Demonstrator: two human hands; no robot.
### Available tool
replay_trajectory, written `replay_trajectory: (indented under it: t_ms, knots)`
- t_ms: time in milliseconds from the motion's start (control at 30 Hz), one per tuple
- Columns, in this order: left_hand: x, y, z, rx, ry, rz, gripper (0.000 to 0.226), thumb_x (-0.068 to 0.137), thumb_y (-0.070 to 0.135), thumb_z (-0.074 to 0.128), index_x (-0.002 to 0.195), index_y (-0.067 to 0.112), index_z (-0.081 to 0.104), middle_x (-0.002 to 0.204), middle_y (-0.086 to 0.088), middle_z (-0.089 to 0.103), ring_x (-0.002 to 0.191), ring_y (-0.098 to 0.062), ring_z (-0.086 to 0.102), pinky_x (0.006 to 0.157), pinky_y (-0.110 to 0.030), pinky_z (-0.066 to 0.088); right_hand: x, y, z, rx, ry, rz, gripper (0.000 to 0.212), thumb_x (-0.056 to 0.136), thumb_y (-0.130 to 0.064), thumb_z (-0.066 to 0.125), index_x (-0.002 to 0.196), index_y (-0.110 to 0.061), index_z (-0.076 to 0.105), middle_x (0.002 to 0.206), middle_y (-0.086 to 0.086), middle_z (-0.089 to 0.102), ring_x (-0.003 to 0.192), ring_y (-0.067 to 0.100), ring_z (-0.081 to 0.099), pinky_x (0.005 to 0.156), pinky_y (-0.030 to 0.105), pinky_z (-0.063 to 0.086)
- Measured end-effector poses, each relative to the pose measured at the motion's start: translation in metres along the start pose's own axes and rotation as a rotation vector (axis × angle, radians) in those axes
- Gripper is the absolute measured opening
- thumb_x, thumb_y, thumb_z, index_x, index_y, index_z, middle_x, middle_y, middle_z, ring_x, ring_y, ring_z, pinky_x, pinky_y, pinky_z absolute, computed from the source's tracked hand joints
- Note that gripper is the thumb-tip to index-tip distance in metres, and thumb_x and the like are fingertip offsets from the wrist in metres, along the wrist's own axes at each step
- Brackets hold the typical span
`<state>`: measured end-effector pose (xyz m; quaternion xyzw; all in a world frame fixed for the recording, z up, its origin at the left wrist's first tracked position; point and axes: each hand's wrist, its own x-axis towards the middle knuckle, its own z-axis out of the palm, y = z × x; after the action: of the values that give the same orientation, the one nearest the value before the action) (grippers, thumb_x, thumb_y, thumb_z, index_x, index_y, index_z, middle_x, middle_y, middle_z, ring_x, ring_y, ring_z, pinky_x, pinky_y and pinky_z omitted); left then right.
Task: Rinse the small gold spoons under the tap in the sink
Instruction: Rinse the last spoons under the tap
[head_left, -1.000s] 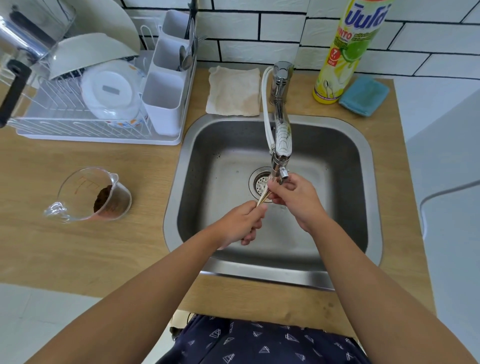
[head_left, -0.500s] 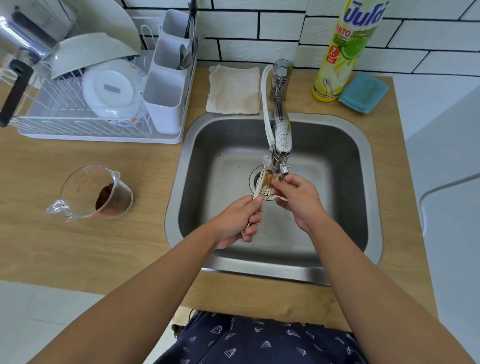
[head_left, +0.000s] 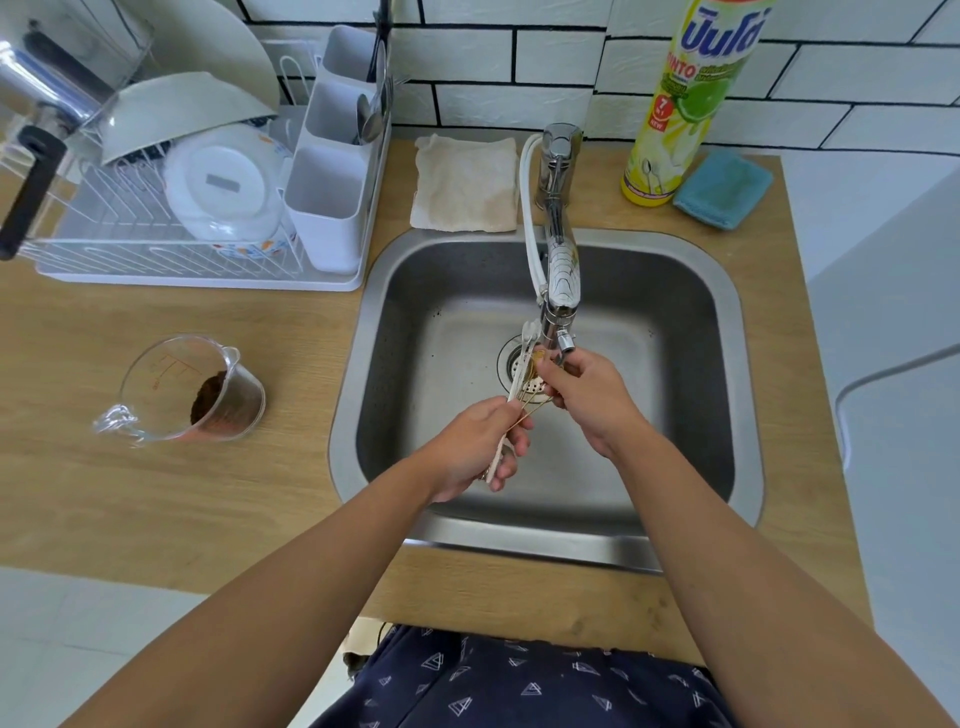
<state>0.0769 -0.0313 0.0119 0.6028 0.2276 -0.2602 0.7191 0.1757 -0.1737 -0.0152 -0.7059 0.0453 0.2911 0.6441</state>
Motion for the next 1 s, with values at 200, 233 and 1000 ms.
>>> replay_trajectory:
  t_ms: [200,233,1000]
  knots:
    - [0.003,-0.007,0.0,-0.004,0.001,0.025,0.033,0.109,0.033,0.038,0.108,0.006,0.056,0.07,0.0,0.061,0.044,-0.013,0.046,0.039,-0.025,0.042,0.001,0.003,0.003,-0.045,0.115,0.013,0.026,0.102,-0.022,0.059,0.082,-0.019,0.074,0.068,-0.007,0.071,0.055,0.006,0.058,0.057,0.021,0.052]
    - [0.003,-0.007,0.0,0.013,0.002,0.027,0.033,0.108,0.033,0.039,0.109,0.006,0.057,0.07,0.0,0.061,0.044,-0.013,0.045,0.039,-0.024,0.041,0.001,0.003,0.001,-0.035,0.138,0.019,0.031,0.103,-0.025,0.057,0.077,-0.021,0.074,0.069,-0.004,0.072,0.058,0.009,0.061,0.058,0.022,0.053]
    - [-0.005,-0.006,-0.008,-0.146,-0.121,-0.09,0.038,0.108,0.036,0.041,0.123,0.005,0.056,0.067,0.005,0.044,0.049,-0.009,0.033,0.041,-0.021,0.033,0.003,0.001,0.01,-0.003,0.024,-0.008,0.01,0.101,-0.023,0.065,0.095,-0.019,0.071,0.08,-0.001,0.076,0.075,0.018,0.071,0.073,0.034,0.061]
